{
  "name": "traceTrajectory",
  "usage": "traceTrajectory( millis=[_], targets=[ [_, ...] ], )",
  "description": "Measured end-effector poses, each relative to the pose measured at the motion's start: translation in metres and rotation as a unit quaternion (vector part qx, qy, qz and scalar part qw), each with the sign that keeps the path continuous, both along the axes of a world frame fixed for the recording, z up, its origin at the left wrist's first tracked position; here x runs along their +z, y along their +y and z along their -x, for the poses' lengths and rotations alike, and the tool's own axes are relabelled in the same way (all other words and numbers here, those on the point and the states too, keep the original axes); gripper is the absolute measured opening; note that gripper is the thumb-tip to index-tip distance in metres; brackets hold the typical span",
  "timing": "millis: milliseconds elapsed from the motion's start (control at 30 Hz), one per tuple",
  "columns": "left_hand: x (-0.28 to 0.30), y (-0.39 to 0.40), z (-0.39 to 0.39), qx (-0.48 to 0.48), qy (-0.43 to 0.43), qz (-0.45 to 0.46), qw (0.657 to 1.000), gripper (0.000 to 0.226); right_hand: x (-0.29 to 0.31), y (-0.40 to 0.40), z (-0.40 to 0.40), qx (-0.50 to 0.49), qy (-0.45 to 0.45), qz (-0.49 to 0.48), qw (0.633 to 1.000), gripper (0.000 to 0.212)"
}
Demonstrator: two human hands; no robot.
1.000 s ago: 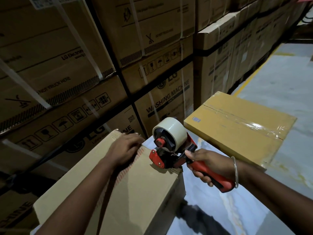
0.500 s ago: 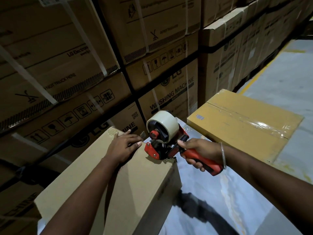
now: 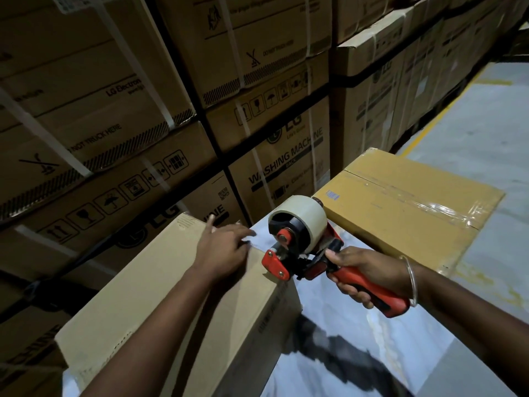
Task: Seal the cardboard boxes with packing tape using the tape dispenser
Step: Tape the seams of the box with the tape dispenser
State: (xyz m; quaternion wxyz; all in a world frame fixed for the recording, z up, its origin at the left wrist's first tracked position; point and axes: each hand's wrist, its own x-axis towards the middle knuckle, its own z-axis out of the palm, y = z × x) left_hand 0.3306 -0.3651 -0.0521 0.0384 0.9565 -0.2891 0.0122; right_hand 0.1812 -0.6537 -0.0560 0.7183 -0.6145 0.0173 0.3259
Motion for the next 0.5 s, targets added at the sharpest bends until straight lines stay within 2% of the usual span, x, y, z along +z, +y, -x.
traceTrajectory(
  millis=[67, 133, 367, 500],
  targets=[
    [-0.008, -0.009, 0.016, -0.019, 0.095, 0.108, 0.99, 0.027, 0.001, 0.001, -0.002, 0.002, -0.001, 0.002, 1.0, 0.059],
    [-0.017, -0.007, 0.019, -0.031, 0.151, 0.169, 0.973, 0.032, 0.002, 0.002, -0.004, 0.0, -0.001, 0.009, 1.0, 0.058],
    [-0.02, 0.01, -0.001, -0.029, 0.15, 0.18, 0.972, 0.035, 0.0, 0.017, -0.019, -0.002, -0.024, 0.015, 1.0, 0.055],
    [-0.016, 0.015, -0.01, -0.004, 0.147, 0.188, 0.971, 0.023, -0.001, 0.026, -0.03, -0.005, -0.026, 0.006, 1.0, 0.054]
  ],
)
